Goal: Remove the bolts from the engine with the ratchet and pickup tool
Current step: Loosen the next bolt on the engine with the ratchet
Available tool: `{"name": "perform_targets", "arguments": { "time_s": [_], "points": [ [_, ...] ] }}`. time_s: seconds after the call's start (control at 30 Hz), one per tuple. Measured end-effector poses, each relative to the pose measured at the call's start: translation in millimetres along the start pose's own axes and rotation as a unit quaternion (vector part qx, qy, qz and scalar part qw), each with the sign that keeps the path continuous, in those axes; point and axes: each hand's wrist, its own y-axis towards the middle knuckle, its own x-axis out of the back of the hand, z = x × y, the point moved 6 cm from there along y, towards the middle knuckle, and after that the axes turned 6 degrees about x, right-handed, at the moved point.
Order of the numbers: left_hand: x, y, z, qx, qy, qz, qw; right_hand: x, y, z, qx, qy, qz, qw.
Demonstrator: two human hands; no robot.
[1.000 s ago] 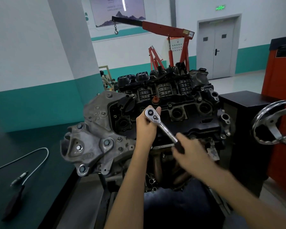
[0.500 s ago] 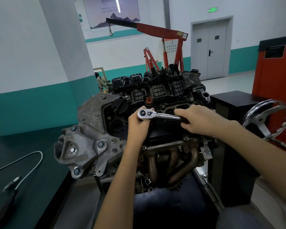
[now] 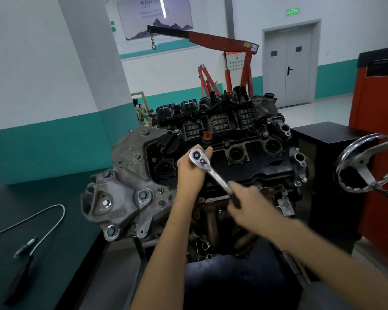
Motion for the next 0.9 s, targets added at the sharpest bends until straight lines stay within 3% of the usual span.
{"name": "perform_targets", "arguments": {
  "time_s": [0.13, 0.23, 0.3, 0.4, 0.5, 0.6, 0.77, 0.83, 0.9],
  "points": [
    [-10.0, 3.8, -3.5, -0.018, 0.035, 0.023, 0.999, 80.6, 39.1, -20.3, 0.076, -0.263, 0.085, 0.958],
    [-7.4, -1.0, -3.1, -0.016, -0.002, -0.002, 1.0, 85.7, 50.3, -12.4, 0.089, -0.301, 0.06, 0.947],
    [-5.8, -5.2, -3.2, -0.024, -0.023, -0.027, 0.999, 60.6, 30.3, -13.5, 0.056, -0.245, 0.023, 0.968],
    [-9.9, -7.0, -5.8, -0.017, -0.043, -0.058, 0.997, 7.2, -7.0, -7.7, -0.02, -0.034, -0.034, 0.999],
    [-11.5, -3.5, -5.7, 0.019, -0.073, -0.064, 0.995, -38.8, -14.3, 12.4, -0.059, 0.121, -0.087, 0.987],
    [-7.7, -0.7, -1.4, 0.005, -0.004, -0.045, 0.999, -47.3, -10.5, 19.8, -0.05, 0.146, -0.078, 0.985],
    [-12.4, 4.4, -4.2, -0.015, 0.036, 0.025, 0.999, 38.0, 14.1, -23.0, 0.01, -0.093, 0.045, 0.995],
    [-16.1, 7.4, -9.2, -0.025, 0.046, 0.029, 0.998, 77.4, 39.9, -27.2, 0.053, -0.242, 0.081, 0.965],
    [-13.0, 7.9, -7.2, -0.017, 0.034, 0.021, 0.999, 93.0, 58.6, -17.0, 0.099, -0.32, 0.086, 0.938]
  ]
}}
